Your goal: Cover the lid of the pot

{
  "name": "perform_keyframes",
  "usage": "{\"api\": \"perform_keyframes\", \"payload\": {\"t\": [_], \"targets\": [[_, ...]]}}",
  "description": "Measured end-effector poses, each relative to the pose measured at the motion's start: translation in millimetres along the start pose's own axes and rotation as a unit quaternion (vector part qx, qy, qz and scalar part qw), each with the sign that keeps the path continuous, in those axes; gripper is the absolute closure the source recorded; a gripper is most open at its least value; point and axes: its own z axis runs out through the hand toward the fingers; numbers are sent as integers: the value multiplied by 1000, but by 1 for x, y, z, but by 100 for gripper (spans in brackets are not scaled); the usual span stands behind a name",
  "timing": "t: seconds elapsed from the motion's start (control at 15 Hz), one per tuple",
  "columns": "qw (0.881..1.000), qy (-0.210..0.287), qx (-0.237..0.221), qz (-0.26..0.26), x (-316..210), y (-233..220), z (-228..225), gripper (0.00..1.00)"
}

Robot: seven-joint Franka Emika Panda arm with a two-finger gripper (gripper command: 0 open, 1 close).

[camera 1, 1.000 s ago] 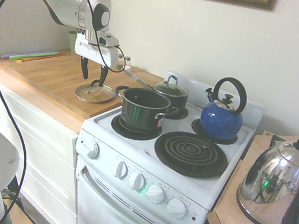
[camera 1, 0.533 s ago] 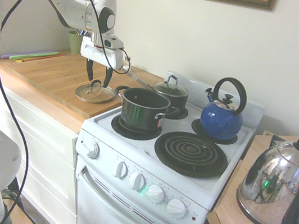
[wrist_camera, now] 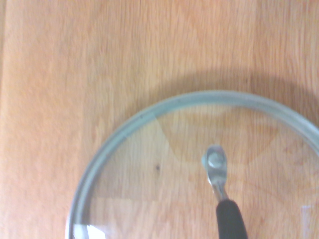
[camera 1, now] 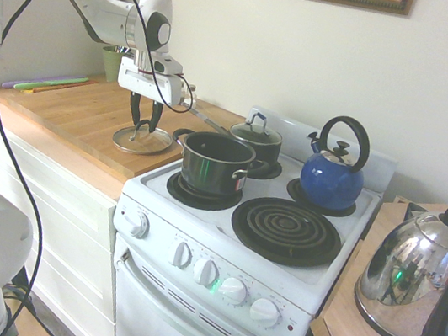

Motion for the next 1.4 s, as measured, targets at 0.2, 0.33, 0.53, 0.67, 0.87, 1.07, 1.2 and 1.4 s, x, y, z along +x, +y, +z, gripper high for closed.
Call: {"api": "perform_keyframes", "payload": {"t": [0.2,0.33,0.53,0.67,0.87,1.07,1.2,1.4], "targets": [[1000,-1,-6,4,3,4,5,100],[1000,-1,-6,5,4,5,5,100],[1000,-1,-6,2,2,4,5,100],[1000,0,-5,2,1,3,4,100],[1000,1,-4,2,0,4,0,100],[1000,8,5,2,-3,8,-24,100],[1000,16,16,2,-7,15,-54,100],[999,29,33,4,-14,27,-104,100]]}}
